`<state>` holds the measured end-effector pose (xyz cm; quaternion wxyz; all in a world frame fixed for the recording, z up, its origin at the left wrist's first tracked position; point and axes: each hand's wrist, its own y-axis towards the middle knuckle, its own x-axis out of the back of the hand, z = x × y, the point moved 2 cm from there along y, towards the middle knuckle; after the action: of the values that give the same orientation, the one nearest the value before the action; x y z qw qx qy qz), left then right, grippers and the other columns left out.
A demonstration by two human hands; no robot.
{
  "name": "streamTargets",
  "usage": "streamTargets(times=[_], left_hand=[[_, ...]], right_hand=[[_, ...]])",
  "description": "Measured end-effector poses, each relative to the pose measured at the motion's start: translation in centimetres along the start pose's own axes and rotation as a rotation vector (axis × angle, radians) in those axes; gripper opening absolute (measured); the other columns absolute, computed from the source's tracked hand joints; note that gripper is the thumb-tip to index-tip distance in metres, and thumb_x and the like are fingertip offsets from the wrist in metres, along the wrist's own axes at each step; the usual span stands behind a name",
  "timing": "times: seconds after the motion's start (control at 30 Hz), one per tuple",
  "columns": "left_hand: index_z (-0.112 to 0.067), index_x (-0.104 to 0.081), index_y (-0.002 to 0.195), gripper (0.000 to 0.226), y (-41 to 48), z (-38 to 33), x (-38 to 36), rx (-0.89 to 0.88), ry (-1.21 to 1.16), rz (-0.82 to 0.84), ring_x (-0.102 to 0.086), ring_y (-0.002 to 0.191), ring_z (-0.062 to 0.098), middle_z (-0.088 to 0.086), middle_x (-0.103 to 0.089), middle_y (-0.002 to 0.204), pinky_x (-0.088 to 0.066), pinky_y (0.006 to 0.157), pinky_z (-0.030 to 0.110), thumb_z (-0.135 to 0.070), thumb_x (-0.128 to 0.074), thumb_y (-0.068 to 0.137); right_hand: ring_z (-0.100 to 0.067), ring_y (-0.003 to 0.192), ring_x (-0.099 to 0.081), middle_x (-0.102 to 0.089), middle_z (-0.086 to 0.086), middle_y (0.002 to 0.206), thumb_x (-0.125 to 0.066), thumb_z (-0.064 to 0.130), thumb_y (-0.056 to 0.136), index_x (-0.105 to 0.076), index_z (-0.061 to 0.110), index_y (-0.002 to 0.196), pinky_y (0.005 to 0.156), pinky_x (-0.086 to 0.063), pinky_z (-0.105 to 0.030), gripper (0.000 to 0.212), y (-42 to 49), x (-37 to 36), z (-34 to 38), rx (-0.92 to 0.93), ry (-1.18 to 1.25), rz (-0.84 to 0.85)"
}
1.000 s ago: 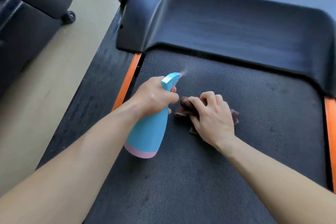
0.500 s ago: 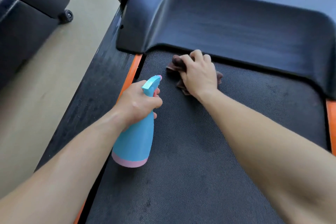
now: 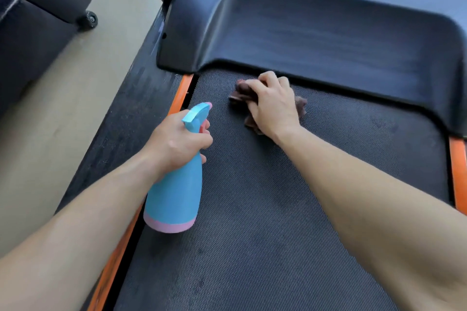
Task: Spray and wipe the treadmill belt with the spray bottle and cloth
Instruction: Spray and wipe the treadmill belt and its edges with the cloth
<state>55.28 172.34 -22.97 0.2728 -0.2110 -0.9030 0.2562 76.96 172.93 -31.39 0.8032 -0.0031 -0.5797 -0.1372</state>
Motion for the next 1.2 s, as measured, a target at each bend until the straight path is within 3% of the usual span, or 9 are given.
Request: streamTargets(times=[0.2, 0.33, 0.43, 0.6, 0.7, 0.8, 0.93, 1.03, 1.2], left_hand=[[-0.017, -0.071, 0.115, 0.040, 0.3, -0.4, -1.1, -0.015, 0.013, 0.026, -0.073, 0.060, 0.022, 0.004, -0.072, 0.099, -0.064, 0.080, 0.043, -0.016, -0.070, 0.075], [-0.022, -0.071, 0.119, 0.054, 0.0, 0.0, -1.5, -0.020, -0.010, 0.033, -0.074, 0.063, 0.023, -0.004, -0.073, 0.094, -0.065, 0.081, 0.044, -0.023, -0.065, 0.065], [-0.026, -0.072, 0.109, 0.039, -0.1, 0.4, -1.5, -0.031, -0.010, 0.041, -0.073, 0.061, 0.022, -0.001, -0.073, 0.096, -0.063, 0.076, 0.040, -0.019, -0.067, 0.071], [-0.041, -0.070, 0.117, 0.048, -0.3, 0.3, -0.6, -0.039, -0.021, 0.030, -0.070, 0.059, 0.018, -0.004, -0.071, 0.100, -0.059, 0.062, 0.028, -0.003, -0.065, 0.087], [-0.043, -0.070, 0.113, 0.049, -0.4, 0.2, -0.7, -0.042, -0.021, 0.007, -0.070, 0.059, 0.019, -0.004, -0.070, 0.100, -0.057, 0.064, 0.028, 0.000, -0.062, 0.090], [-0.045, -0.068, 0.116, 0.054, -0.2, -0.1, -1.4, -0.065, -0.045, 0.015, -0.068, 0.068, 0.019, -0.005, -0.067, 0.099, -0.059, 0.061, 0.027, 0.001, -0.062, 0.090], [-0.031, -0.071, 0.119, 0.049, -0.1, -0.1, -2.2, -0.034, -0.044, 0.018, -0.070, 0.065, 0.021, -0.005, -0.069, 0.096, -0.066, 0.078, 0.043, -0.016, -0.068, 0.073], [-0.029, -0.071, 0.122, 0.043, -0.4, -0.1, -2.7, -0.049, -0.030, 0.031, -0.068, 0.064, 0.021, -0.006, -0.069, 0.099, -0.063, 0.075, 0.038, -0.008, -0.068, 0.084], [-0.046, -0.071, 0.112, 0.055, -0.9, -0.2, -4.9, -0.040, -0.052, 0.095, -0.072, 0.071, 0.020, -0.011, -0.071, 0.093, -0.067, 0.081, 0.045, -0.020, -0.064, 0.064]], right_hand=[[-0.033, 0.095, -0.051, -0.058, -0.003, 0.117, -0.053, 0.036, 0.081, -0.066, 0.025, 0.120, 0.081, -0.049, -0.048, 0.042, -10.2, 1.6, -2.8, 0.273, 0.009, 0.047], [-0.035, 0.104, -0.048, -0.053, -0.005, 0.121, -0.063, 0.031, 0.086, -0.063, 0.032, 0.122, 0.086, -0.046, -0.047, 0.036, -2.6, 1.1, -2.8, -0.041, -0.071, -0.043], [-0.033, 0.109, -0.045, -0.049, -0.003, 0.125, -0.063, 0.029, 0.088, -0.062, 0.033, 0.124, 0.089, -0.042, -0.045, 0.036, 0.0, 1.1, -2.6, -0.218, -0.054, -0.019], [-0.034, 0.092, -0.049, -0.055, -0.007, 0.111, -0.057, 0.035, 0.078, -0.064, 0.024, 0.118, 0.076, -0.047, -0.048, 0.043, -12.1, 1.4, -0.8, 0.202, -0.018, 0.039], [-0.034, 0.092, -0.050, -0.055, -0.007, 0.111, -0.070, 0.037, 0.075, -0.063, 0.025, 0.119, 0.075, -0.048, -0.048, 0.046, -11.6, 1.6, -1.9, 0.331, -0.059, 0.084], [-0.037, 0.098, -0.050, -0.055, -0.008, 0.115, -0.073, 0.034, 0.079, -0.063, 0.028, 0.120, 0.080, -0.048, -0.049, 0.042, -5.9, 1.1, -2.1, 0.120, -0.088, -0.003], [-0.036, 0.103, -0.048, -0.053, -0.008, 0.120, -0.068, 0.033, 0.084, -0.062, 0.030, 0.124, 0.085, -0.043, -0.047, 0.041, -3.6, 0.7, -1.5, -0.098, -0.068, -0.019], [-0.035, 0.093, -0.050, -0.055, -0.010, 0.112, -0.074, 0.032, 0.076, -0.066, 0.024, 0.117, 0.078, -0.047, -0.047, 0.043, -9.4, 1.3, -1.2, 0.097, -0.007, -0.025], [-0.032, 0.092, -0.050, -0.055, -0.008, 0.110, -0.075, 0.037, 0.073, -0.063, 0.028, 0.121, 0.076, -0.048, -0.046, 0.051, -15.2, 3.2, -4.3, 0.317, -0.029, 0.109]])
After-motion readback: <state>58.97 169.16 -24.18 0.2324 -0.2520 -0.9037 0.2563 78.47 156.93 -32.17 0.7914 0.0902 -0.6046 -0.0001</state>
